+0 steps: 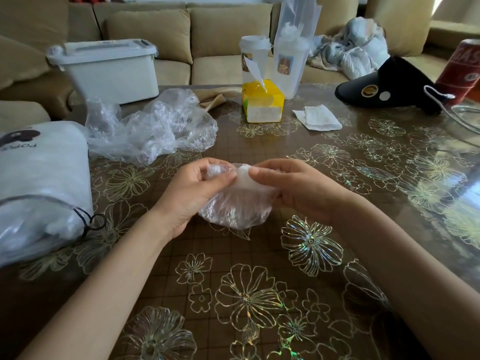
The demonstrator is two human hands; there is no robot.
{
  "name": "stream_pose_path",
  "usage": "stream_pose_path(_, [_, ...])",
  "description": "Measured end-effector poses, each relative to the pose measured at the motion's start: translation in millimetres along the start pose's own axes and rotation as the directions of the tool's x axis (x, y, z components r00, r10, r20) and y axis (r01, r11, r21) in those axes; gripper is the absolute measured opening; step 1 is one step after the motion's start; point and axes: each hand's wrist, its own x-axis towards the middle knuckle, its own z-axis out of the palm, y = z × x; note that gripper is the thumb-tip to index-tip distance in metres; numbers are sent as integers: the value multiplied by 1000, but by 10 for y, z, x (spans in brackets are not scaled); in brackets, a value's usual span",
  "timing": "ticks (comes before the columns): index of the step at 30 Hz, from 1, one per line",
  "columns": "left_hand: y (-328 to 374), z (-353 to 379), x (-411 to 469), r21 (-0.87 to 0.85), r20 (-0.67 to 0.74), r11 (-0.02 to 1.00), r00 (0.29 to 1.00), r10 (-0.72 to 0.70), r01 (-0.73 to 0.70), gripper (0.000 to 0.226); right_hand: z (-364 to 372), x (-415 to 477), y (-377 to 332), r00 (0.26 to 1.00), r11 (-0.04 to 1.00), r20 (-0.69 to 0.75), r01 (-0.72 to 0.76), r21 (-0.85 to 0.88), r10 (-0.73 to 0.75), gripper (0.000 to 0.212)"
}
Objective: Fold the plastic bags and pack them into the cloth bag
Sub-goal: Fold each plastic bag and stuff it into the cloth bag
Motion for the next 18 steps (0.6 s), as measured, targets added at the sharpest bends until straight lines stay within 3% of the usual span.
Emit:
stream_pose_path(5, [-42, 10, 6, 66, -10, 998, 1000, 14, -13, 22, -26, 10, 77, 999, 998, 42, -5, -62, 8, 42])
stream_pose_path(9, [-74, 4, 20, 128, -27, 991, 999, 45, -41, 11, -16, 46, 116, 999, 985, -28, 31, -167, -36, 24])
stream_pose_path(12, [-74, 11, 25, 97, -60, 995, 998, 26, -20, 9, -25, 68, 129, 996, 990, -79, 41, -137, -52, 15])
stream_pose_path(18, [-34, -14, 12, -65, 44, 985, 986, -159, 162, 48, 9, 71, 116, 990, 994, -112, 72, -86, -82, 15])
